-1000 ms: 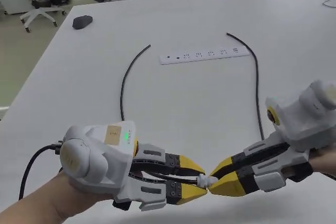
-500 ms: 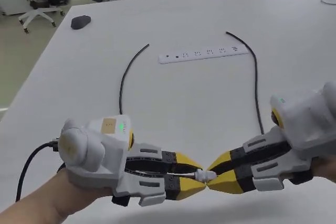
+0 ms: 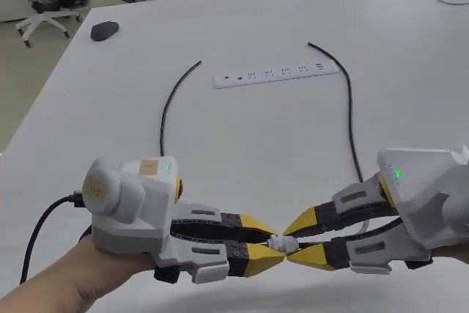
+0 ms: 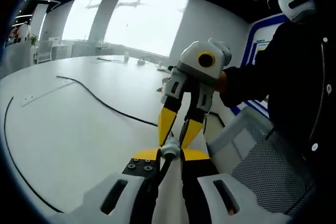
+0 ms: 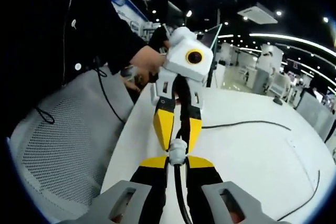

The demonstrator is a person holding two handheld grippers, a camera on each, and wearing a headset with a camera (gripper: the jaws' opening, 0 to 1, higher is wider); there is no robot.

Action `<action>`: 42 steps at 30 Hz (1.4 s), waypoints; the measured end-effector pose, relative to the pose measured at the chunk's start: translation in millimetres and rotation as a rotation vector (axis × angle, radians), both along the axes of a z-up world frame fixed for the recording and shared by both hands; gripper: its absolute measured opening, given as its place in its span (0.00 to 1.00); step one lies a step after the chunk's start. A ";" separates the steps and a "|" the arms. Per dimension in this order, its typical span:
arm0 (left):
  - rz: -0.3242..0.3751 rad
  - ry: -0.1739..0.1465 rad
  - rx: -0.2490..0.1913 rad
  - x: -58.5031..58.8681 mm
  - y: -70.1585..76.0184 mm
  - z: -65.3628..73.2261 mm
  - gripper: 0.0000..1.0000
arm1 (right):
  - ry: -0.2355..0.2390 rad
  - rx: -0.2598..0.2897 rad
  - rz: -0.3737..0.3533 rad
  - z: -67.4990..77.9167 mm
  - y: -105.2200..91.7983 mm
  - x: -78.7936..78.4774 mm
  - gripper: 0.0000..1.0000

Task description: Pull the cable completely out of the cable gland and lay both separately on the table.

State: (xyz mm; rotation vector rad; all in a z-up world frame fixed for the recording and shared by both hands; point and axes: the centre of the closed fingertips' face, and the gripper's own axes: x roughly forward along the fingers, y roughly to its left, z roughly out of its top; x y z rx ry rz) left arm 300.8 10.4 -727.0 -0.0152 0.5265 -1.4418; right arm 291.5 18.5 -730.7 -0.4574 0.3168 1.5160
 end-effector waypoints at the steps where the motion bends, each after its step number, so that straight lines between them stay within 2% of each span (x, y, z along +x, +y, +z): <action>1: -0.001 -0.006 -0.003 0.0 -0.2 0.4 0.15 | 0.005 -0.003 -0.002 0.3 -0.4 1.0 0.08; 3: -0.010 -0.029 -0.008 -0.9 -1.3 2.5 0.15 | 0.147 0.002 -0.063 1.6 -2.0 1.0 0.09; 4: -0.020 -0.060 -0.015 -1.4 -2.0 4.9 0.15 | 0.245 0.027 -0.097 4.7 -1.6 1.8 0.14; 6: -0.037 -0.116 -0.014 -0.8 -2.0 7.8 0.15 | 0.369 0.072 -0.116 10.5 -1.8 1.7 0.24; 9: -0.045 -0.158 -0.014 -1.6 -2.1 11.8 0.15 | 0.486 0.114 -0.146 15.1 -2.1 4.8 0.22; 10: -0.049 -0.182 -0.013 -1.4 -1.7 12.8 0.15 | 0.514 0.126 -0.154 16.1 -2.1 6.0 0.21; 11: -0.050 -0.188 -0.013 -1.5 -1.6 13.1 0.15 | 0.536 0.144 -0.159 18.1 -1.4 6.9 0.21; 12: -0.055 -0.197 -0.012 -2.5 -1.2 13.7 0.15 | 0.589 0.158 -0.170 19.9 -0.6 6.7 0.20; 13: -0.061 -0.224 -0.020 -2.8 -1.3 16.2 0.15 | 0.629 0.167 -0.179 20.6 -0.2 7.3 0.19; 15: -0.072 -0.269 -0.019 -3.3 -1.3 18.2 0.15 | 0.633 0.162 -0.184 18.3 0.0 9.8 0.16; 17: -0.070 -0.259 -0.022 -3.0 -1.6 18.7 0.15 | 0.641 0.151 -0.187 16.1 0.6 9.4 0.13; 18: -0.071 -0.271 -0.018 -2.5 -1.2 18.9 0.15 | 0.674 0.156 -0.185 17.0 1.9 7.4 0.12; 19: -0.070 -0.268 -0.018 -2.3 -1.0 18.8 0.15 | 0.700 0.153 -0.186 16.7 2.6 6.1 0.12; 22: -0.071 -0.266 -0.016 -3.0 -0.3 18.4 0.15 | 0.714 0.147 -0.178 17.1 3.5 2.9 0.10; 23: -0.071 -0.263 -0.014 -3.0 -0.2 17.8 0.15 | 0.706 0.146 -0.173 17.7 4.0 1.6 0.09; 26: -0.067 -0.245 -0.009 -3.0 0.0 16.0 0.15 | 0.605 0.131 -0.146 16.5 3.9 0.6 0.08; 27: -0.063 -0.230 -0.006 -2.8 0.0 14.7 0.15 | 0.538 0.125 -0.128 16.1 3.7 0.1 0.08; 28: -0.058 -0.214 -0.007 -2.6 -0.1 14.0 0.15 | 0.505 0.119 -0.120 15.5 3.5 -0.5 0.08; 30: -0.051 -0.197 -0.001 -1.7 -0.1 11.7 0.15 | 0.402 0.105 -0.104 14.3 3.3 -0.2 0.07; 31: -0.045 -0.173 0.004 -1.1 -0.1 9.5 0.15 | 0.347 0.092 -0.093 13.1 3.3 -1.2 0.07; 33: -0.034 -0.159 0.003 0.3 -0.5 7.9 0.15 | 0.276 0.079 -0.085 10.9 2.7 -0.4 0.07; 35: -0.010 -0.107 -0.003 1.6 -0.4 6.0 0.15 | 0.199 0.071 -0.073 9.9 2.4 0.2 0.07; 36: -0.005 -0.096 -0.004 1.9 -0.3 5.6 0.15 | 0.148 0.063 -0.063 8.9 1.8 0.1 0.07; 38: -0.007 -0.087 0.000 0.8 -0.5 4.5 0.15 | 0.115 0.044 -0.056 6.5 1.3 -1.4 0.07; 40: 0.003 -0.069 0.004 2.1 -1.0 2.9 0.15 | 0.019 0.017 -0.039 4.9 0.6 0.6 0.07; 41: 0.007 -0.063 0.004 2.4 -0.9 2.2 0.15 | 0.018 0.009 -0.044 3.9 0.5 0.3 0.07; 42: 0.011 -0.053 0.006 2.4 -1.0 1.0 0.15 | -0.003 -0.010 -0.039 1.9 0.6 0.8 0.07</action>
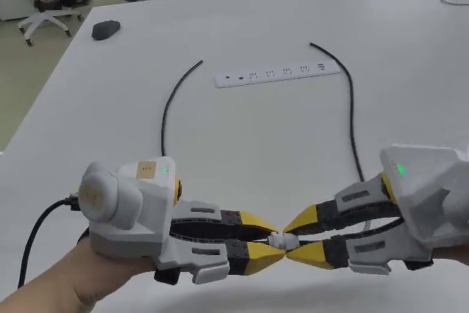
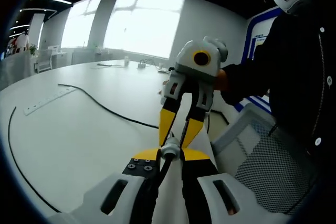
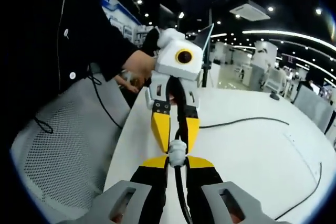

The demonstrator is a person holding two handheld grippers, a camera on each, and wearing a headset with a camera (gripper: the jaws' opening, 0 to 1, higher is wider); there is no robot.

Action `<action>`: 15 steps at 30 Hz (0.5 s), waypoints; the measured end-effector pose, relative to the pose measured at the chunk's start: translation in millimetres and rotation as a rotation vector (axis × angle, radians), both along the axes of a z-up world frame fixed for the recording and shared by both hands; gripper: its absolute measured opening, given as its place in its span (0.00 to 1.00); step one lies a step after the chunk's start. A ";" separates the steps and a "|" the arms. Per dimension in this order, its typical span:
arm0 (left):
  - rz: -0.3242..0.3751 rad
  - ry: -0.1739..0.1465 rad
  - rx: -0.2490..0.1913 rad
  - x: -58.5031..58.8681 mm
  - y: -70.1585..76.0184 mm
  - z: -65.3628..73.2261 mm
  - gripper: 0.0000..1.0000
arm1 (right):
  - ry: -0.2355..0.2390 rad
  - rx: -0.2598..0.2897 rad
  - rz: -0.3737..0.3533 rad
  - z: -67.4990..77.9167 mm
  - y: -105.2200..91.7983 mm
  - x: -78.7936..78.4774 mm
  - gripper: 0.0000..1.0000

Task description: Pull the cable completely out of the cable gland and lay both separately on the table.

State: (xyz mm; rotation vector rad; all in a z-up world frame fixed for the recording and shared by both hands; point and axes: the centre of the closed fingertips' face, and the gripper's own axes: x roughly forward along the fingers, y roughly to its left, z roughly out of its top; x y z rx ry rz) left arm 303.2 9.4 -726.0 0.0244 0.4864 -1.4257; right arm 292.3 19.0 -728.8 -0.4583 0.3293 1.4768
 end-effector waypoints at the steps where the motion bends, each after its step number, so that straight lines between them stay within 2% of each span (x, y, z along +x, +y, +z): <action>1: 0.000 0.003 0.002 -0.4 0.2 -0.8 0.15 | 0.003 -0.003 0.002 -0.6 0.8 -1.2 0.08; 2: -0.002 -0.002 0.004 -1.3 0.5 -1.5 0.15 | 0.014 -0.003 0.003 -1.6 0.8 -0.1 0.08; 3: -0.003 -0.010 0.006 -1.7 0.6 -1.7 0.15 | 0.044 -0.012 -0.007 -3.1 -0.9 0.4 0.08; 4: -0.001 -0.019 0.005 -1.2 1.1 -1.3 0.15 | 0.098 -0.026 -0.039 -5.4 -4.2 1.2 0.09; 5: 0.002 -0.014 0.007 -0.9 1.9 -1.4 0.15 | 0.118 -0.022 -0.059 -6.0 -6.4 4.0 0.13; 6: 0.004 -0.011 0.009 -0.7 2.9 -1.4 0.15 | 0.105 -0.020 -0.048 -5.6 -7.6 5.4 0.18; 7: 0.006 -0.019 0.012 0.1 4.4 -1.1 0.15 | 0.102 -0.023 -0.041 -5.8 -10.1 4.3 0.16; 9: 0.008 -0.019 0.010 0.1 5.9 -0.4 0.15 | 0.065 -0.044 -0.037 -7.9 -13.8 5.6 0.04; 13: 0.006 -0.025 0.012 -0.4 6.3 0.3 0.15 | 0.041 -0.075 -0.026 -12.7 -14.6 4.6 0.00; 15: 0.012 -0.009 0.013 -1.6 6.3 0.0 0.15 | 0.030 -0.086 -0.013 -13.7 -14.1 2.8 0.00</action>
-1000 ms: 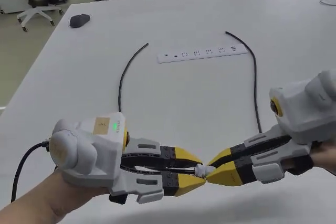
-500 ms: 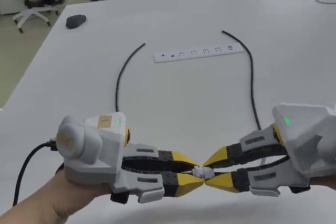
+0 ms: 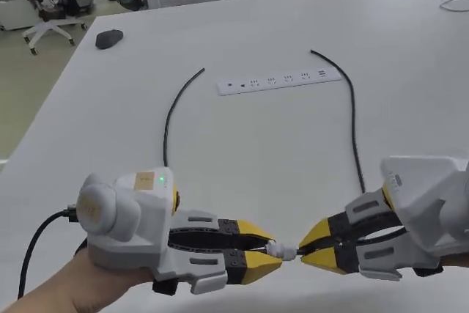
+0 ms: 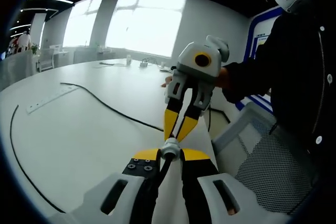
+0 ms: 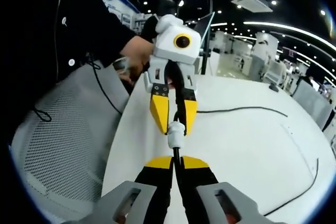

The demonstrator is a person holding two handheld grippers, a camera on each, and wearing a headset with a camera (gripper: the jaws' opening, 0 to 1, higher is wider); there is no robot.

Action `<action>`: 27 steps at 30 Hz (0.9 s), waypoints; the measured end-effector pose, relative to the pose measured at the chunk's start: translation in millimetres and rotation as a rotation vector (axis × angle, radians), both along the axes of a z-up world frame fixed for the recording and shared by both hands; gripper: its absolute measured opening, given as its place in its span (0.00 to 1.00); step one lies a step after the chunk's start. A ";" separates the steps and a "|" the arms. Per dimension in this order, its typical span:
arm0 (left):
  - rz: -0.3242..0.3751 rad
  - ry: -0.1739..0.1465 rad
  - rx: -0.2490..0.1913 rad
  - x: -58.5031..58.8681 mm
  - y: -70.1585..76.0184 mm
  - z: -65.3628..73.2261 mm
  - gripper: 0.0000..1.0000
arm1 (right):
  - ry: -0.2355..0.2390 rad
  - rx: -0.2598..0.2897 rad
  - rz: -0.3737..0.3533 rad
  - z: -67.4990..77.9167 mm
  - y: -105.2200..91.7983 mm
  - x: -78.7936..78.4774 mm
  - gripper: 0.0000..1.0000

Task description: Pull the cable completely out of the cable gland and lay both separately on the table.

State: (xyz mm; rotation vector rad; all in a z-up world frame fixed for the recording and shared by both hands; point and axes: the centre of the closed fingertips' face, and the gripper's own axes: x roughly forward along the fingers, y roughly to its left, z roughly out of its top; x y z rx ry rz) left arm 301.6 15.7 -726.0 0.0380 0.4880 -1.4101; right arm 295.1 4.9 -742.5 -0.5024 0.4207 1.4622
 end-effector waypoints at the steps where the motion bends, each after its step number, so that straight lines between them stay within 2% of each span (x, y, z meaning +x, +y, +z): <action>1: 0.006 0.006 0.003 0.2 0.5 -0.5 0.15 | -0.018 -0.006 0.000 -0.2 0.7 0.3 0.00; 6: 0.004 -0.017 0.001 0.6 0.5 0.7 0.15 | -0.017 -0.022 -0.031 -0.2 -1.7 1.6 0.00; 9: 0.007 -0.039 0.015 2.2 1.8 -0.6 0.15 | -0.028 -0.080 -0.073 -6.5 -13.9 4.7 0.00; 11: 0.013 -0.039 0.013 3.3 3.3 -0.6 0.15 | -0.024 -0.094 -0.101 -8.3 -22.4 6.3 0.00; 14: 0.028 -0.040 -0.005 6.2 4.7 1.1 0.15 | 0.001 -0.111 -0.178 -11.0 -43.7 12.3 0.00; 17: 0.036 -0.041 -0.017 8.7 6.1 1.6 0.15 | 0.071 -0.124 -0.286 -16.5 -65.1 18.5 0.00; 20: 0.053 -0.046 -0.020 12.4 8.5 2.4 0.15 | 0.051 -0.157 -0.358 -21.3 -88.8 27.5 0.00; 27: 0.061 -0.050 -0.017 16.0 11.1 1.6 0.15 | 0.084 -0.202 -0.513 -35.7 -130.6 38.7 0.00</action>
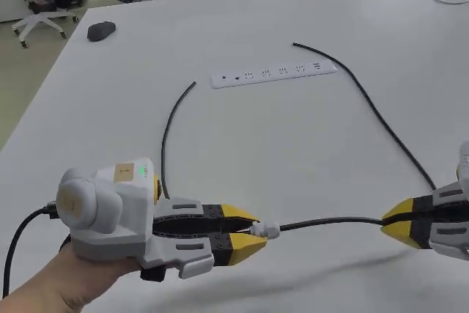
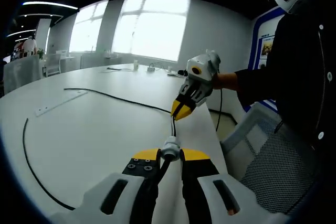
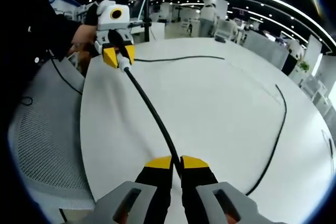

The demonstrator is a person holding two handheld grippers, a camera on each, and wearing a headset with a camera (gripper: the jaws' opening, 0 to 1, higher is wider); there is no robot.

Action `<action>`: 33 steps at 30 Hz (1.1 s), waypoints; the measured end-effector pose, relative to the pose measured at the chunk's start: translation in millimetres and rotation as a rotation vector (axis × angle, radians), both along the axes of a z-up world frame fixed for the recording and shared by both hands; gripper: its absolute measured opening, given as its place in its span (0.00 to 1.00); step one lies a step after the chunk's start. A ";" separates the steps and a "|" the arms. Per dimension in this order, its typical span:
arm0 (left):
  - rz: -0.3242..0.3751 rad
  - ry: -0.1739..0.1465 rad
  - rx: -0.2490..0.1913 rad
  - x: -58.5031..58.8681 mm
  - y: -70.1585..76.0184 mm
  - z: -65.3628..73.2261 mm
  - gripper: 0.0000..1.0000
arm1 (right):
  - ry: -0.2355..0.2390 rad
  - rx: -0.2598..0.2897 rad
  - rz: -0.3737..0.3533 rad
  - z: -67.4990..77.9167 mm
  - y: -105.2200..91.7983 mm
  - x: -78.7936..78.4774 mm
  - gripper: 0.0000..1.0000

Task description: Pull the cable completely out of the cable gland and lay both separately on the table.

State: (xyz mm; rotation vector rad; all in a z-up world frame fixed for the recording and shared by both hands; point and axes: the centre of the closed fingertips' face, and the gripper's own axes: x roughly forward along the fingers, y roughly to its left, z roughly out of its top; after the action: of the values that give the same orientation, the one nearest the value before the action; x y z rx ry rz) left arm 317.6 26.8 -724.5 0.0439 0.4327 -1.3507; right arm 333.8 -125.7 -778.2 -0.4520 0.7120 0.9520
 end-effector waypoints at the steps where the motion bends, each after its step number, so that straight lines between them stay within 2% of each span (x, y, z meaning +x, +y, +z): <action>1: 0.001 0.001 0.000 0.1 0.3 0.0 0.15 | 0.002 0.000 -0.015 -1.7 -3.7 1.4 0.00; 5: 0.001 -0.012 0.018 0.5 4.0 -2.0 0.15 | -0.004 -0.045 -0.083 -13.4 -26.9 9.1 0.00; 8: 0.002 -0.014 0.022 0.4 5.8 -2.3 0.15 | 0.011 -0.065 -0.098 -21.6 -37.1 9.1 0.00; 9: 0.001 -0.014 0.024 0.1 5.9 -2.3 0.15 | 0.024 -0.086 -0.104 -26.5 -42.2 7.9 0.00; 11: -0.001 -0.015 0.029 -0.3 6.0 -2.8 0.15 | 0.022 -0.114 -0.107 -32.8 -48.9 9.1 0.00; 15: -0.001 -0.016 0.036 -1.6 7.0 -4.3 0.15 | 0.039 -0.136 -0.146 -36.6 -58.1 10.5 0.00; 19: 0.006 -0.019 0.041 -0.1 7.5 -4.2 0.15 | 0.041 -0.120 -0.165 -35.0 -59.2 12.0 0.01; 23: 0.015 -0.026 0.042 3.4 7.4 -2.7 0.15 | 0.054 -0.086 -0.204 -29.0 -61.6 15.4 0.03; 25: 0.014 -0.029 0.045 4.5 8.1 -1.6 0.15 | 0.064 -0.081 -0.231 -24.0 -62.3 16.1 0.09; 27: 0.016 -0.032 0.044 5.8 8.3 0.5 0.15 | 0.075 0.001 -0.239 -11.4 -49.6 16.1 0.25; 28: 0.012 -0.035 0.045 5.8 7.3 1.3 0.15 | 0.103 0.050 -0.225 -2.6 -39.5 12.7 0.26; 29: 0.009 -0.037 0.046 6.0 6.6 1.3 0.15 | 0.098 0.070 -0.220 4.1 -34.4 13.5 0.25; 30: 0.007 -0.037 0.048 6.1 5.8 0.9 0.15 | 0.063 0.095 -0.205 15.6 -26.8 17.9 0.25; 31: 0.002 -0.038 0.050 5.6 4.4 0.5 0.15 | 0.049 0.116 -0.187 23.6 -19.2 18.7 0.25; 33: -0.006 -0.037 0.051 4.2 2.9 0.1 0.15 | 0.047 0.188 -0.152 43.2 3.7 18.3 0.26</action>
State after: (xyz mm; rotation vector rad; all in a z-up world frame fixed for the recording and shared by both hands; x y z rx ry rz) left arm 321.7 29.6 -724.4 0.1120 0.4359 -1.3426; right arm 352.1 -122.0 -735.0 -0.2074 0.6817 0.8785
